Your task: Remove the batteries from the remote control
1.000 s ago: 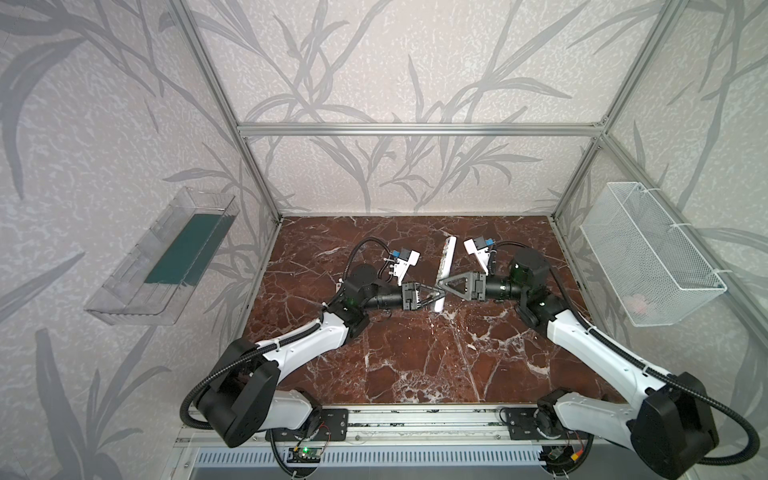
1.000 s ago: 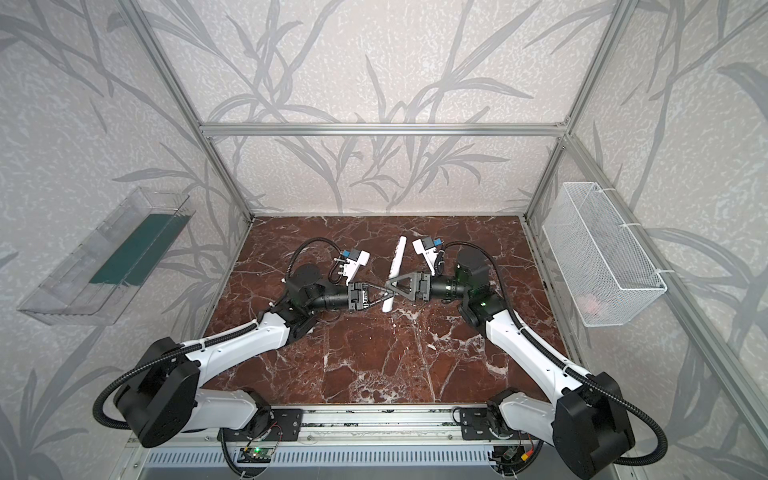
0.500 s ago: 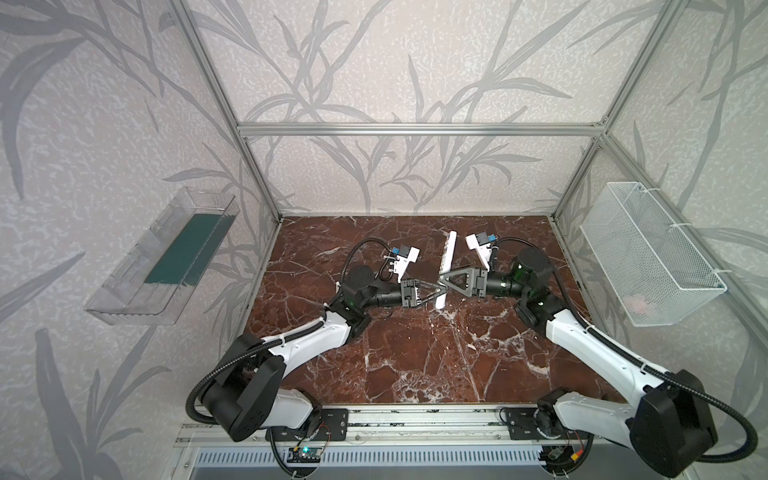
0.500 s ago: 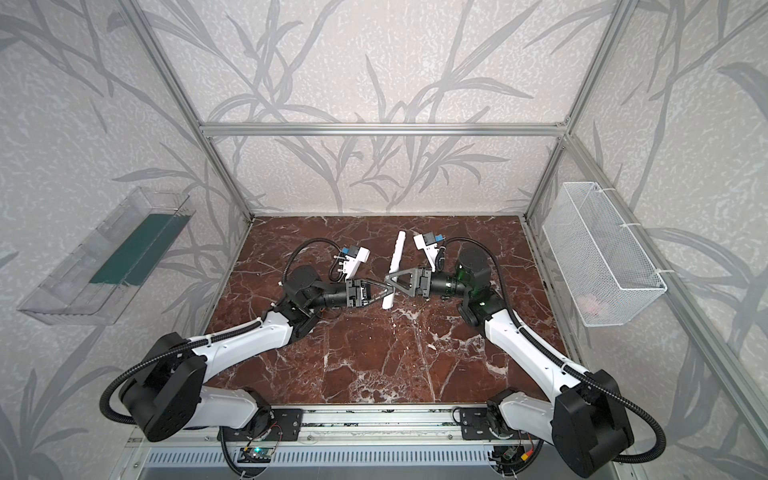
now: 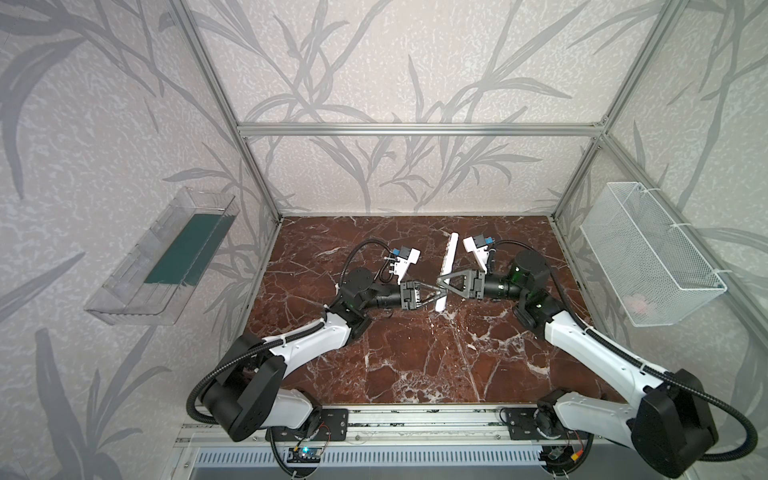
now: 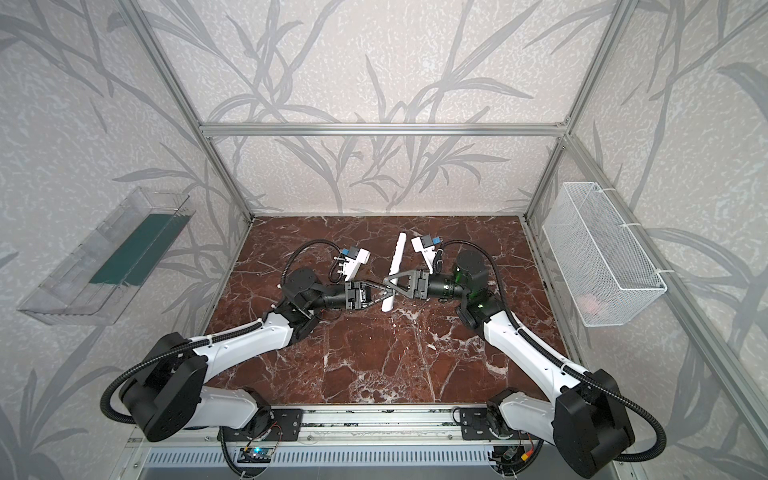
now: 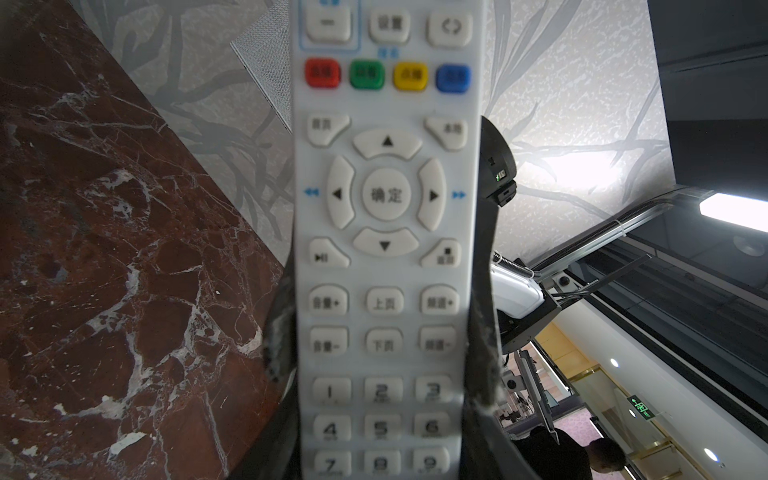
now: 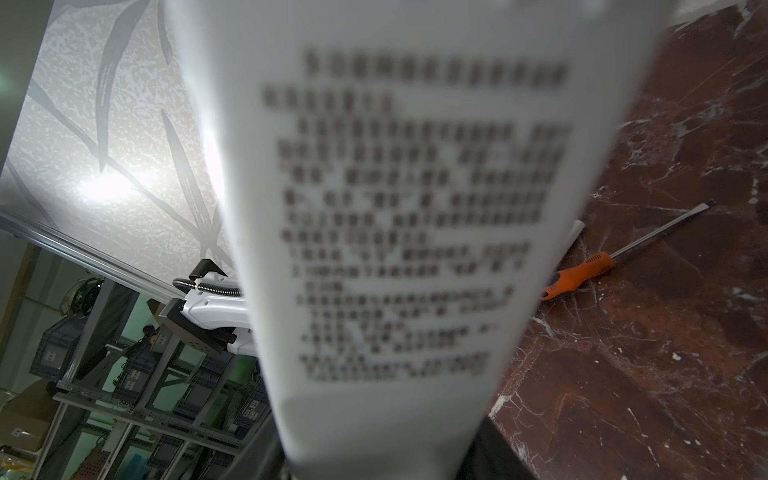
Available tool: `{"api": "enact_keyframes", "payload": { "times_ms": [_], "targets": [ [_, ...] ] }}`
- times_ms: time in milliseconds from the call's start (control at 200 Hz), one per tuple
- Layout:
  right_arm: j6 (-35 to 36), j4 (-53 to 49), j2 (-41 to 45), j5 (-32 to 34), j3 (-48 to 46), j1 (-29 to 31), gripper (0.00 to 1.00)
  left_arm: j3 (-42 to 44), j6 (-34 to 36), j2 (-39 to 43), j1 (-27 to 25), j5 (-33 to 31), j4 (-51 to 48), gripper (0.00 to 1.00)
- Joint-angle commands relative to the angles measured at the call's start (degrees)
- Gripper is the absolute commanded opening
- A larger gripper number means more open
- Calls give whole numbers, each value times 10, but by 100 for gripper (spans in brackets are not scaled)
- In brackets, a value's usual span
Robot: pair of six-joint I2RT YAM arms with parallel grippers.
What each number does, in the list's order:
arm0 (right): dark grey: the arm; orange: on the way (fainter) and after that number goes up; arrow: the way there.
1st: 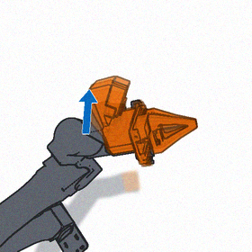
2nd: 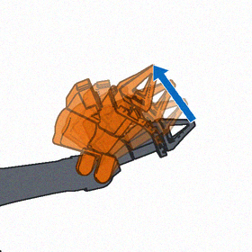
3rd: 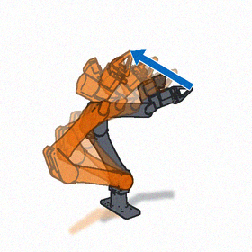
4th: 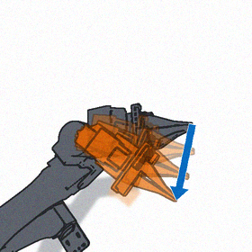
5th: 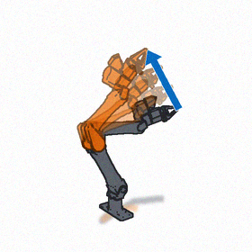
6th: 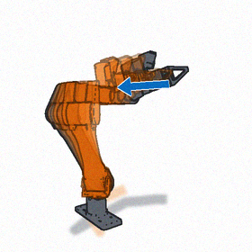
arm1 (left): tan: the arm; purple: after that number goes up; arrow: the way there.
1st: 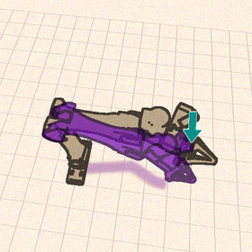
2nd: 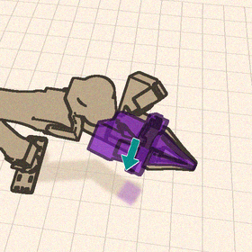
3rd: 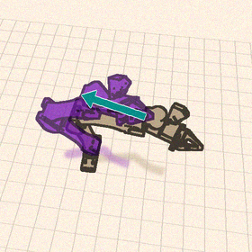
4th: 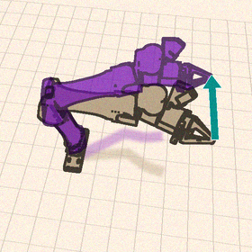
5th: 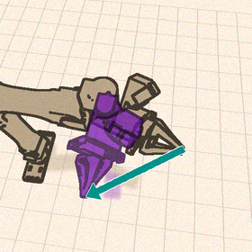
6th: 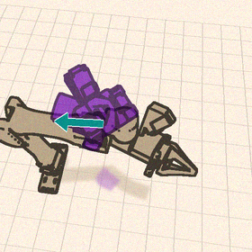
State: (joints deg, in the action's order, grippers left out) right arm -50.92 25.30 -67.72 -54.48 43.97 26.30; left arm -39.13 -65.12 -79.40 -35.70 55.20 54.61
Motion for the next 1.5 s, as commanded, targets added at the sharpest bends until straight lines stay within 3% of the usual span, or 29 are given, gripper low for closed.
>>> {"api": "enact_keyframes", "payload": {
  "times_ms": [0,125,260,360,485,675,825,1040,1310,1495],
  "targets": [
    [44,-18,25,17,7,4,47,6,-4,4,-2,0,1,36],
    [109,-109,40,58,23,4,45,5,39,17,-1,-6,-59,57],
    [287,-359,39,146,105,3,44,10,117,56,3,-38,-186,71],
    [373,-483,18,199,153,4,43,8,177,95,10,-75,-299,77],
    [439,-564,-14,229,189,8,40,10,212,138,33,-114,-387,81],
    [512,-631,-57,323,218,65,39,8,225,185,57,-141,-424,85],
    [550,-664,-104,379,239,128,34,-8,219,161,57,-113,-421,85],
    [562,-647,-126,384,241,183,32,9,193,130,57,-97,-369,78],
    [566,-644,-130,385,252,205,32,10,211,112,57,-97,-385,61],
    [572,-646,-127,390,254,214,31,9,216,105,57,-107,-393,58]
  ]
}}
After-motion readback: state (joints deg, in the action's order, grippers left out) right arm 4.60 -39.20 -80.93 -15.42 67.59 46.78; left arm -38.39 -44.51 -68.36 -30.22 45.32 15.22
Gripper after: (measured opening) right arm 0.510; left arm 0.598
